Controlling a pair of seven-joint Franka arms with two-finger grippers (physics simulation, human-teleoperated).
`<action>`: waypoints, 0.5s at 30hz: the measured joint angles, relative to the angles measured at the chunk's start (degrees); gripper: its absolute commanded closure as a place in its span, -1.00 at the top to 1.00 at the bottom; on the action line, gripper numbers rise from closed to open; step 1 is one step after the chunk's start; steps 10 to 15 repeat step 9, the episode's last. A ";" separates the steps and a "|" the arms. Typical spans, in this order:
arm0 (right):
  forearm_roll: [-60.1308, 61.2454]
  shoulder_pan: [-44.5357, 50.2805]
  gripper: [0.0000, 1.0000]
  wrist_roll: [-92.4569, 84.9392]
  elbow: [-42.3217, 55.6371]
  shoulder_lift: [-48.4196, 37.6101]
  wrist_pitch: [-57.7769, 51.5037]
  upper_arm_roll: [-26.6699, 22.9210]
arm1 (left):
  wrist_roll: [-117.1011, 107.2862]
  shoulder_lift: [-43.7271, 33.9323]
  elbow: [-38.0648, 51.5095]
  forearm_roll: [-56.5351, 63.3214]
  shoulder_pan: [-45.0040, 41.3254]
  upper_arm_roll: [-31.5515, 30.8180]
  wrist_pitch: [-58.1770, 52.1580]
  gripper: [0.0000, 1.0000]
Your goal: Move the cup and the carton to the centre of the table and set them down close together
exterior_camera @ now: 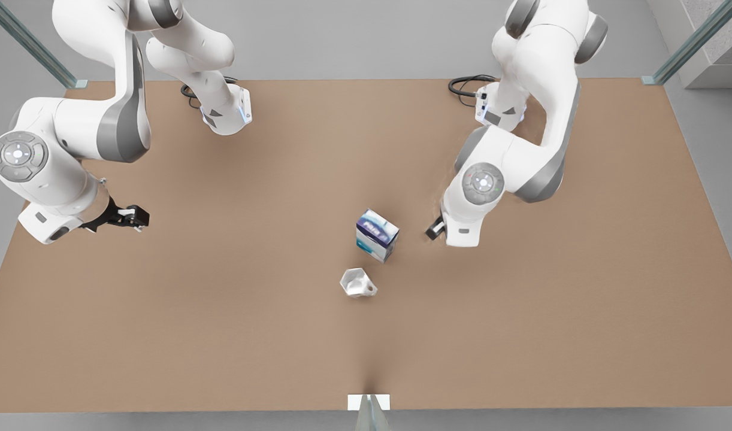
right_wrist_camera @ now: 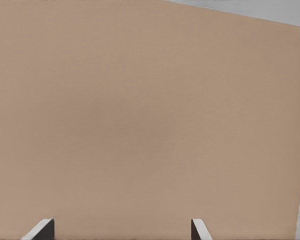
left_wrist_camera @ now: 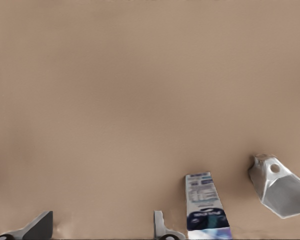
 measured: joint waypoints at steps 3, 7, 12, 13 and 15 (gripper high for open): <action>0.00 0.00 1.00 0.00 -0.08 0.03 0.00 0.00 | 50.51 -5.81 -0.68 -2.07 6.84 11.21 -4.60 1.00; 0.00 0.00 1.00 0.00 -0.08 0.03 0.00 0.00 | 50.68 -19.34 -7.30 -2.62 6.68 11.23 -2.12 1.00; 0.00 0.00 1.00 0.00 -0.08 0.03 0.00 0.00 | 50.76 -19.60 -7.39 -2.66 6.53 11.22 -1.94 1.00; 0.00 0.00 1.00 0.00 -0.08 0.03 0.00 0.00 | 50.76 -19.60 -7.39 -2.66 6.53 11.22 -1.94 1.00; 0.00 0.00 1.00 0.00 -0.08 0.03 0.00 0.00 | 50.76 -19.60 -7.39 -2.66 6.53 11.22 -1.94 1.00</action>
